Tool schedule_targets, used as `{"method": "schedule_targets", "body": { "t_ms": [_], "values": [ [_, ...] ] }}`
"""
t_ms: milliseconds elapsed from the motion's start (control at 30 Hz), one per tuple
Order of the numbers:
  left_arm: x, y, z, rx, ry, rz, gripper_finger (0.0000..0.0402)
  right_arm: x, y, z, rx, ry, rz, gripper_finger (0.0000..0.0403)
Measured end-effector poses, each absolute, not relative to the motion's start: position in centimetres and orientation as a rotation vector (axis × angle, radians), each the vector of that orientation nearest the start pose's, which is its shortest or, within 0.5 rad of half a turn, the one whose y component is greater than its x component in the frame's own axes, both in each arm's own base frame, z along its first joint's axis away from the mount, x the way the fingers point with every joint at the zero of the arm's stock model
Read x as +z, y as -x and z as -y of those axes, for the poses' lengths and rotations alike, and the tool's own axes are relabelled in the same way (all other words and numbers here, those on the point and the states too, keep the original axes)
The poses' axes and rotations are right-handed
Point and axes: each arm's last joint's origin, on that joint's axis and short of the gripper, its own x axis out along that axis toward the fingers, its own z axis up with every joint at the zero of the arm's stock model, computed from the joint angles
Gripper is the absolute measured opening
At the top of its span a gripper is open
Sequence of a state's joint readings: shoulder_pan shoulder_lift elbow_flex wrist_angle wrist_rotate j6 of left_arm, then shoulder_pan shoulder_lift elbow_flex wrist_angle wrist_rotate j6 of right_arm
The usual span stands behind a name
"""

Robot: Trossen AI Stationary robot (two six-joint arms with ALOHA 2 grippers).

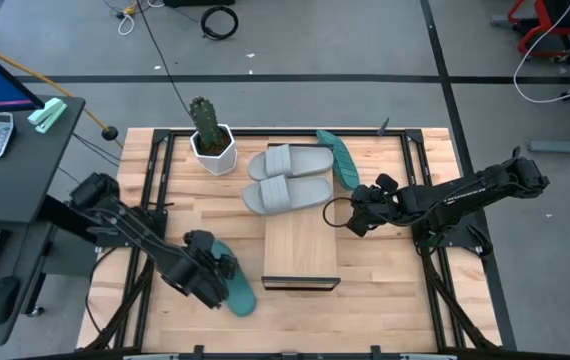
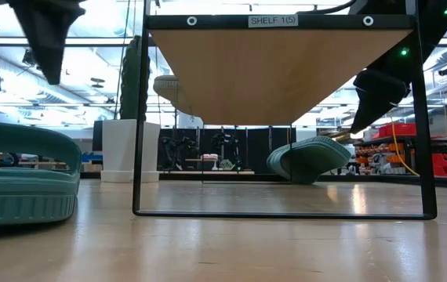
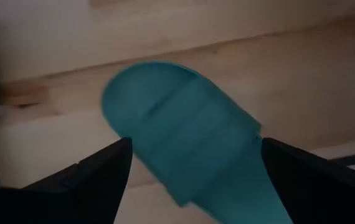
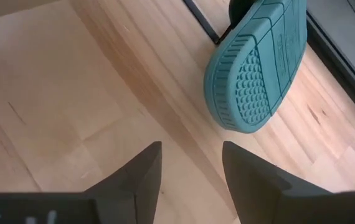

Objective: Pick and place slides into the shelf
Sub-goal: Put the bottom green slipper on the shelf

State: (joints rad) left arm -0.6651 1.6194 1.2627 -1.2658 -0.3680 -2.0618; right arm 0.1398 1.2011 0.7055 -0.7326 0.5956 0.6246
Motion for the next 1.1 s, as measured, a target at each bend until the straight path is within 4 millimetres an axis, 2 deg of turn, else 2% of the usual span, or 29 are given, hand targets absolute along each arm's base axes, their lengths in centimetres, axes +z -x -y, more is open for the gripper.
{"method": "schedule_targets", "body": {
  "t_ms": [233, 433, 633, 900, 1100],
  "values": [
    [24.1, -19.3, 13.6, 1.025, 0.908, -1.002, 0.0355, 19.9, -20.0, -1.2, -0.71, -0.114, -0.977, 0.0176],
    [22.2, -16.8, 11.8, 0.906, 0.993, -1.012, 0.0355, 19.9, -20.0, -1.2, -0.71, -0.114, -0.978, 0.0175],
    [20.2, -14.8, 10.2, 0.907, 0.954, -1.027, 0.0355, 19.9, -20.0, -1.2, -0.71, -0.115, -0.977, 0.0174],
    [17.6, -15.8, 8.8, 0.744, 0.969, -0.992, 0.0355, 19.9, -20.0, -1.3, -0.702, -0.122, -0.978, 0.0174],
    [16.4, -15.8, 7.1, 0.807, 0.906, -1.027, 0.0355, 19.9, -20.0, -1.3, -0.682, -0.138, -0.99, 0.0174]
  ]
}}
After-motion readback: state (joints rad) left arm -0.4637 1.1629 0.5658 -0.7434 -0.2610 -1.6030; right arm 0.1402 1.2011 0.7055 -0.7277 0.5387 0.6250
